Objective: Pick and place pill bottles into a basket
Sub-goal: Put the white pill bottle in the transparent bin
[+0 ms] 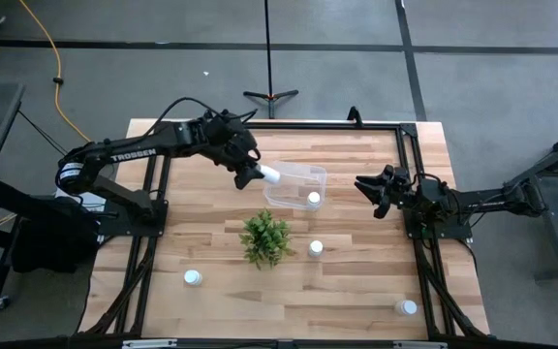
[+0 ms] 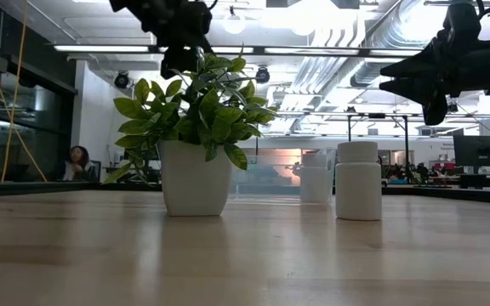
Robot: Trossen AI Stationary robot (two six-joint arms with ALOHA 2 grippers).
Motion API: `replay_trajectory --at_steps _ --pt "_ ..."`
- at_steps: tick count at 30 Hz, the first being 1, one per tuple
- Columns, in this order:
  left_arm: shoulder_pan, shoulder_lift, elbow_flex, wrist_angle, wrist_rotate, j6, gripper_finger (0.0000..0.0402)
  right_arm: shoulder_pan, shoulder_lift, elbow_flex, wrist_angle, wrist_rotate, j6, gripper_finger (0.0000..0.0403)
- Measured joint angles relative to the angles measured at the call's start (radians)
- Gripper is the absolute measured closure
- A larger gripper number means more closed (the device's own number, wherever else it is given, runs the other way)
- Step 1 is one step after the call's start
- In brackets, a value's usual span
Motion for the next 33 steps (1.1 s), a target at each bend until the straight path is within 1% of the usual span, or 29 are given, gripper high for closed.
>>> replay_trajectory --at_steps 11,19,22,25,29,31,33 --pt "-0.007 0.000 0.000 0.148 -0.006 -0.077 0.0207 0.000 0.000 0.000 -0.001 -0.001 0.000 0.0279" --pt "-0.054 0.000 0.002 0.217 -0.099 -0.081 0.0207 0.000 0.000 0.000 -0.003 -0.001 0.000 0.0279" --pt "-0.059 0.023 0.058 0.167 -0.127 -0.061 0.0207 0.000 0.000 0.000 -0.005 0.002 0.000 0.0279" --pt "-0.065 0.068 0.161 0.063 -0.172 -0.002 0.0207 0.000 0.000 0.000 -0.006 0.002 0.000 0.0279" --pt "-0.073 0.152 0.315 -0.081 -0.194 0.076 0.0207 0.000 0.000 0.000 -0.008 0.002 0.002 0.0279" --pt "-0.073 0.191 0.372 -0.155 -0.199 0.115 0.0207 0.000 0.000 0.000 -0.008 0.003 0.003 0.0279" --pt "-0.077 0.223 0.415 -0.188 -0.218 0.155 0.0207 0.000 0.000 0.000 -0.010 0.002 0.002 0.0279"
